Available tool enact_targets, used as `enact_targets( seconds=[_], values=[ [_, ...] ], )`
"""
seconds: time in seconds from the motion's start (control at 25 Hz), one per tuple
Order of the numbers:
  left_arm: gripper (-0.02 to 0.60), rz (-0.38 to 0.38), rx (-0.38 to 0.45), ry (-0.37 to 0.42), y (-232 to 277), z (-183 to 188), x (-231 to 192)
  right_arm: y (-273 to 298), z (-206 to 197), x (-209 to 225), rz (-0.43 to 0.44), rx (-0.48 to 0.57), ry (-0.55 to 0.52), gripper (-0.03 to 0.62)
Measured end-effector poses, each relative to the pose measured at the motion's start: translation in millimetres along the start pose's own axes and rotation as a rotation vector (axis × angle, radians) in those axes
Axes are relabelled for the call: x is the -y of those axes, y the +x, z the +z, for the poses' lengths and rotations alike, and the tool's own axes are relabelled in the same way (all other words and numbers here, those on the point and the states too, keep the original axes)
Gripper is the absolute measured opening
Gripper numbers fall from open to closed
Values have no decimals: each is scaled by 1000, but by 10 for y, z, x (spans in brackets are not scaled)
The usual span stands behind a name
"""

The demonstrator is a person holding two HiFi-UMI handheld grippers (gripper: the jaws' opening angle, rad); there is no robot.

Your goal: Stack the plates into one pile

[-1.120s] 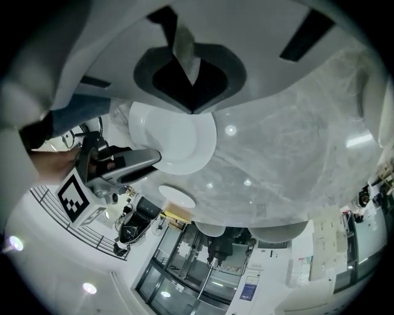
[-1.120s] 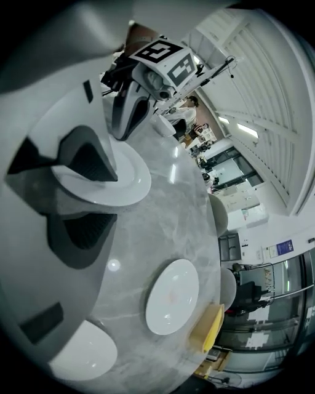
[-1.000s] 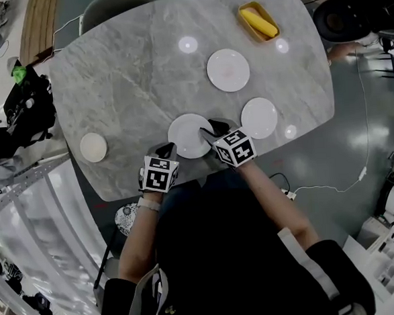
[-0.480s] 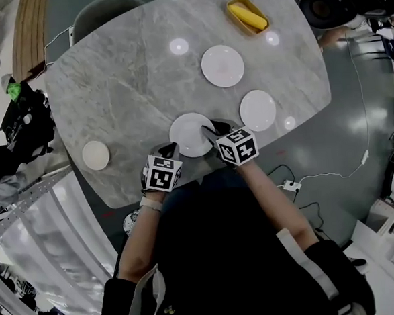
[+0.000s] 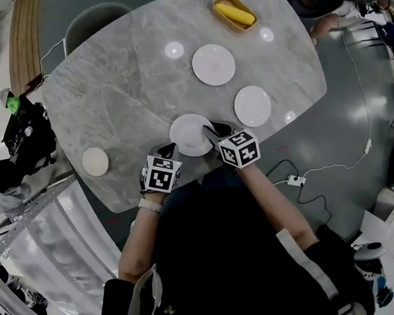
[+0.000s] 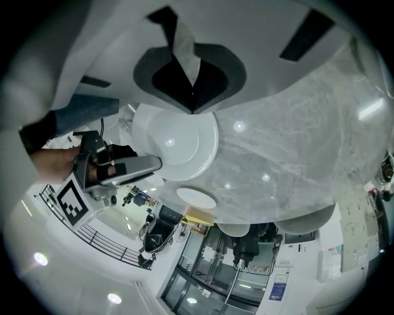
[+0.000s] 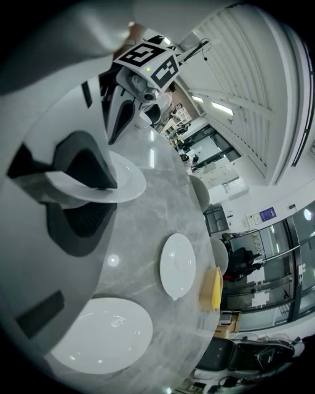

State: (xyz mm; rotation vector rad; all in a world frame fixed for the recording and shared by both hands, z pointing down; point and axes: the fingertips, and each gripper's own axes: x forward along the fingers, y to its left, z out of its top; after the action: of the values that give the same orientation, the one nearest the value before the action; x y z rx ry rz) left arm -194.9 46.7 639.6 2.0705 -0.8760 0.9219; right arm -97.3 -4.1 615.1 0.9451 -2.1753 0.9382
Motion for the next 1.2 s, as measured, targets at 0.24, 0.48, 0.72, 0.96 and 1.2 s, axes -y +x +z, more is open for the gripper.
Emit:
enact_targets(
  seconds=[0.24, 0.48, 0.72, 0.96, 1.2],
  values=[
    [3, 8, 5, 17, 23, 145, 114, -193, 90, 132, 35, 48, 45, 57],
    [5, 27, 3, 35, 93, 338, 312, -386, 191, 324, 120, 94, 136, 33],
    [5, 52, -3, 37, 178, 556, 497, -619, 263, 718, 146, 126, 203, 26],
    [5, 78, -8, 53, 315, 762, 718, -862, 194, 1188, 155, 163, 316, 26],
    [5, 82, -14, 47, 505, 930, 998, -1069, 127, 1658, 159, 180, 378, 27]
  ],
)
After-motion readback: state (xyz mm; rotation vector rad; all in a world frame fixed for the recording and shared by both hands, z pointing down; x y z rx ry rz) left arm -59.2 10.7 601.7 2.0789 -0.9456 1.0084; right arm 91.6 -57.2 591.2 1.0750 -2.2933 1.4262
